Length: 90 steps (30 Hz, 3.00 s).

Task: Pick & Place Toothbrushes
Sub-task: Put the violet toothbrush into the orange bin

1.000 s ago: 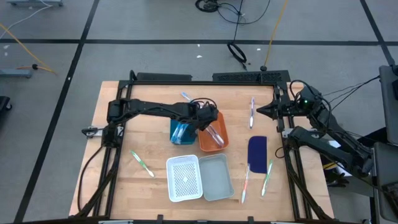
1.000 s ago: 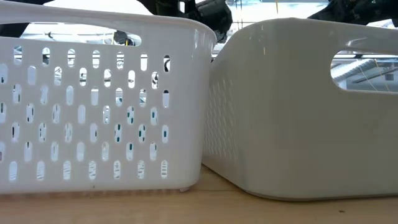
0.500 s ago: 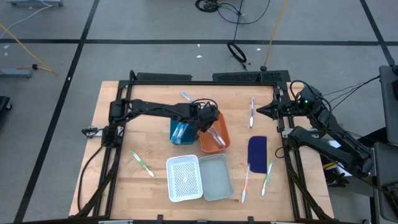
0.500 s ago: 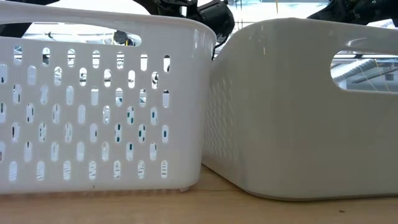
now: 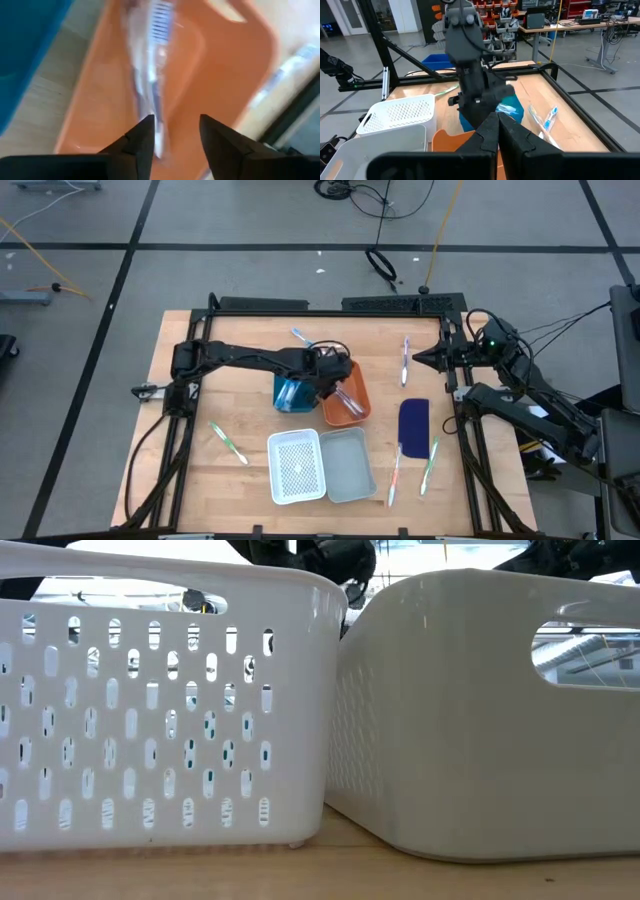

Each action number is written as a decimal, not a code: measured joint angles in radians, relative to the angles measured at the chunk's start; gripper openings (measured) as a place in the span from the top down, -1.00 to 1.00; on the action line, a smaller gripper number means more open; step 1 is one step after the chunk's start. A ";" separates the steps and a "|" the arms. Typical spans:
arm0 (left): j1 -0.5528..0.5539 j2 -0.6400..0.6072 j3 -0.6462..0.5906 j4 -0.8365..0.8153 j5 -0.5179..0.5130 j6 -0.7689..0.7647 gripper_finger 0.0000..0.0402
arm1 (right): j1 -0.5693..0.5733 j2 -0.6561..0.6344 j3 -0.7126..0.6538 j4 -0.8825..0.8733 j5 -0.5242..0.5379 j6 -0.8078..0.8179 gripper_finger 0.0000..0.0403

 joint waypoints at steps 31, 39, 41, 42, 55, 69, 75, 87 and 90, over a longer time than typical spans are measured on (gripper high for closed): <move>-0.104 -0.441 -0.032 -0.159 -0.481 1.235 0.08 | 0.000 0.242 0.000 0.041 0.180 0.051 1.00; -0.112 -0.677 -0.325 -0.028 -0.471 1.297 0.08 | 0.000 0.246 0.000 0.121 0.187 0.118 1.00; -0.110 -0.750 -0.420 0.050 -0.430 1.357 0.08 | 0.007 0.251 0.000 0.121 0.194 0.153 1.00; -0.105 -0.788 -0.464 0.094 -0.403 1.389 0.08 | 0.016 0.256 0.000 0.122 0.216 0.173 1.00; -0.025 -1.252 -0.855 0.247 -0.154 1.651 0.08 | 0.217 0.383 0.000 0.069 0.637 0.396 1.00; 0.009 -1.577 -1.062 0.247 -0.085 1.700 0.08 | 0.231 0.693 0.208 -0.365 0.815 0.587 0.98; 0.009 -1.664 -1.117 0.246 -0.084 1.714 0.08 | 0.188 0.824 0.275 -0.453 0.813 0.589 0.73; 0.009 -1.741 -1.141 0.145 -0.086 1.758 0.08 | 0.129 0.930 0.283 -0.462 0.785 0.701 0.04; 0.009 -1.741 -1.141 0.144 -0.087 1.775 0.08 | 0.101 0.943 0.283 -0.463 0.778 0.711 -0.05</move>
